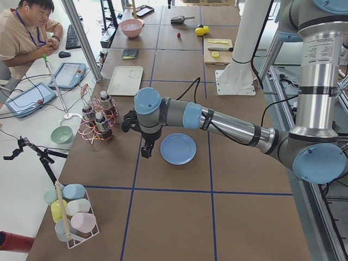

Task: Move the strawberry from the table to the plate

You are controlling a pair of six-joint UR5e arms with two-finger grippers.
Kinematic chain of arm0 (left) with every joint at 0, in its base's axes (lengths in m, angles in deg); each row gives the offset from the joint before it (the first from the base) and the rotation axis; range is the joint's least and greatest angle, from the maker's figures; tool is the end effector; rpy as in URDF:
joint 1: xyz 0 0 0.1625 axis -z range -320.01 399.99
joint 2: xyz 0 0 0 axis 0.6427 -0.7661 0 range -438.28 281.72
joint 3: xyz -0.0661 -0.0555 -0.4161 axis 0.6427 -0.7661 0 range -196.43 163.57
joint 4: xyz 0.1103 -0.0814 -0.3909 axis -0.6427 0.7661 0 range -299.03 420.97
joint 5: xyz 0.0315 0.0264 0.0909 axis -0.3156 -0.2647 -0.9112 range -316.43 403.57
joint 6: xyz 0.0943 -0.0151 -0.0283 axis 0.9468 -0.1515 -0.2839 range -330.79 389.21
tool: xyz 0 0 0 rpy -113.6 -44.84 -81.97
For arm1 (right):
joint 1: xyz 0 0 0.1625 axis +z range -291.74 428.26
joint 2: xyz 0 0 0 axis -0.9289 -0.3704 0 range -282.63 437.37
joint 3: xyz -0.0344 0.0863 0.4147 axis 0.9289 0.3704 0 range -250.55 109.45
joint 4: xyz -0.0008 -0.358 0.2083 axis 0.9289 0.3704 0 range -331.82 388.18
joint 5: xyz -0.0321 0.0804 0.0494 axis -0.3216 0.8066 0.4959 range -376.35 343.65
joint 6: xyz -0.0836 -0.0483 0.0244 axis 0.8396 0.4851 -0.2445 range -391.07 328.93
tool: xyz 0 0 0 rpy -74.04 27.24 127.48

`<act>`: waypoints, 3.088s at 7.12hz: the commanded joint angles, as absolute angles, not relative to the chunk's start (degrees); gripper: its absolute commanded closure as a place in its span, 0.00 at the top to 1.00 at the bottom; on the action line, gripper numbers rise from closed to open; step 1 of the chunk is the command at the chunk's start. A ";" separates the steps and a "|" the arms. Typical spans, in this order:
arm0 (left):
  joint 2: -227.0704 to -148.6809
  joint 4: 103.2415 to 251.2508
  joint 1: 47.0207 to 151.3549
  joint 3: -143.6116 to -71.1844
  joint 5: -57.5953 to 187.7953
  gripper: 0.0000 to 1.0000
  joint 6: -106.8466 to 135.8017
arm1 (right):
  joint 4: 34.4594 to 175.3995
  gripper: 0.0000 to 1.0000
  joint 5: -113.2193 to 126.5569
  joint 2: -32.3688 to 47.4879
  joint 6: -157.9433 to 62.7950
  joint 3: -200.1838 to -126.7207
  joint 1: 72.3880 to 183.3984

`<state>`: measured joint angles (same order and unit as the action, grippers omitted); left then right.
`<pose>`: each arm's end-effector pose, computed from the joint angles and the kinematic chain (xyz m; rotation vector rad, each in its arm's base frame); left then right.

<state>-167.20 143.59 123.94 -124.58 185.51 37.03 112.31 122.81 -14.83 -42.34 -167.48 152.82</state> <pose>-0.0044 -0.4787 0.5159 0.1721 0.9054 0.3016 0.0118 -0.4878 0.6004 0.0474 -0.8715 0.0157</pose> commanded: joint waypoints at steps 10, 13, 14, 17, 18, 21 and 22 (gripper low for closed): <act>-167.49 174.16 101.52 -102.04 182.09 0.83 26.22 | 108.87 1.00 124.71 -15.45 -42.15 -167.22 152.55; -167.49 174.08 101.34 -102.12 182.00 0.00 26.31 | 108.78 1.00 124.62 -15.45 -42.15 -167.14 152.46; -167.40 174.08 101.34 -102.38 181.99 0.00 26.22 | 108.78 1.00 124.62 -15.45 -42.15 -167.14 152.46; -167.40 173.99 101.52 -114.37 182.52 0.00 9.76 | 108.78 1.00 124.71 -15.36 -42.23 -167.57 152.46; -169.49 173.99 101.43 -118.60 182.78 0.00 0.21 | 108.69 1.00 124.80 -15.27 -42.32 -167.75 152.46; -187.54 179.96 88.22 -117.78 181.65 0.00 -38.85 | 108.69 1.00 125.77 -15.18 -42.50 -167.67 151.85; -193.97 179.88 83.20 -116.46 177.73 0.00 -48.56 | 108.69 1.00 125.77 -15.18 -42.41 -167.40 151.58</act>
<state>-185.77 179.02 89.64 -117.80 180.99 -34.71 108.69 125.73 -15.20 -42.47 -167.64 151.91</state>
